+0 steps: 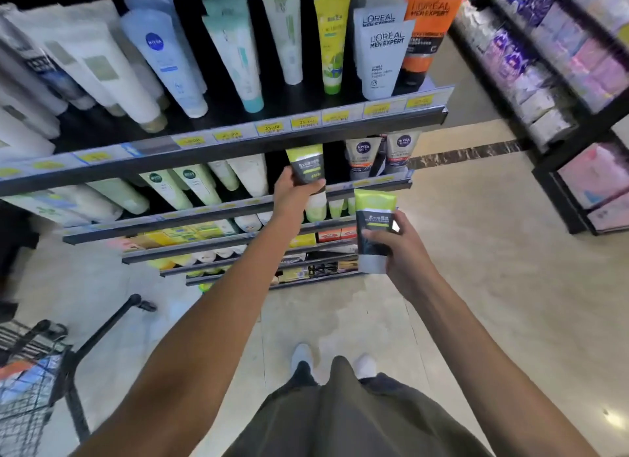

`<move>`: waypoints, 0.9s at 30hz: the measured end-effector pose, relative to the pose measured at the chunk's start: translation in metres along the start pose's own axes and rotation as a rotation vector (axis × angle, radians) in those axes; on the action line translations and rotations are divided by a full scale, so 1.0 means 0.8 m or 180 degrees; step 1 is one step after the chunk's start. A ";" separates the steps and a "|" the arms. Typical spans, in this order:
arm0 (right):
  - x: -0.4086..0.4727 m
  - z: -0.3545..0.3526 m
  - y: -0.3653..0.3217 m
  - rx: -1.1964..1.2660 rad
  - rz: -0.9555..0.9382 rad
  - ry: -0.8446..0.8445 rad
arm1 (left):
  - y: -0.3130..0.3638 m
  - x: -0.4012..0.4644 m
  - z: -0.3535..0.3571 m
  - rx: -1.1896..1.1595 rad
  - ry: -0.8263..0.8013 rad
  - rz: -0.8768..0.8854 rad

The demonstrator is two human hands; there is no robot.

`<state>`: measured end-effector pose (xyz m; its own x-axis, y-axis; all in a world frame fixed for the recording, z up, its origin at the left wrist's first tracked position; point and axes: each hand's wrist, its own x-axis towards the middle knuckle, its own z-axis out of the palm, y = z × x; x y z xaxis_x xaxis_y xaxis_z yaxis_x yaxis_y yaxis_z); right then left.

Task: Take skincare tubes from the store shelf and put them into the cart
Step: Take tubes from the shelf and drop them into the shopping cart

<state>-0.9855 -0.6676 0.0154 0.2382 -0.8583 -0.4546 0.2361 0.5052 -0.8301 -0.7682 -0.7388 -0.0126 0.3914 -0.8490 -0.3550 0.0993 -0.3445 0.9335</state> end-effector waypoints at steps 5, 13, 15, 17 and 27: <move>0.010 -0.030 -0.013 -0.0074 0.0115 0.0025 | 0.011 0.029 0.026 0.0229 0.0146 0.0133; 0.006 -0.045 -0.012 -0.0137 0.0315 -0.0092 | 0.004 0.092 0.044 0.0746 0.0418 0.0168; 0.006 -0.048 -0.009 -0.0189 0.0315 -0.0094 | -0.006 0.105 0.047 0.1013 0.0385 0.0189; 0.004 -0.049 -0.005 -0.0195 0.0325 -0.0069 | -0.016 0.113 0.049 0.1256 0.0378 0.0239; 0.003 -0.046 0.002 -0.0211 0.0362 0.0074 | -0.027 0.117 0.044 0.1688 0.0310 0.0435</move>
<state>-1.0190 -0.6723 0.0013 0.2379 -0.7981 -0.5536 0.1460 0.5929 -0.7920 -0.7659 -0.8245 -0.0680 0.4536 -0.8678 -0.2028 -0.4226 -0.4097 0.8084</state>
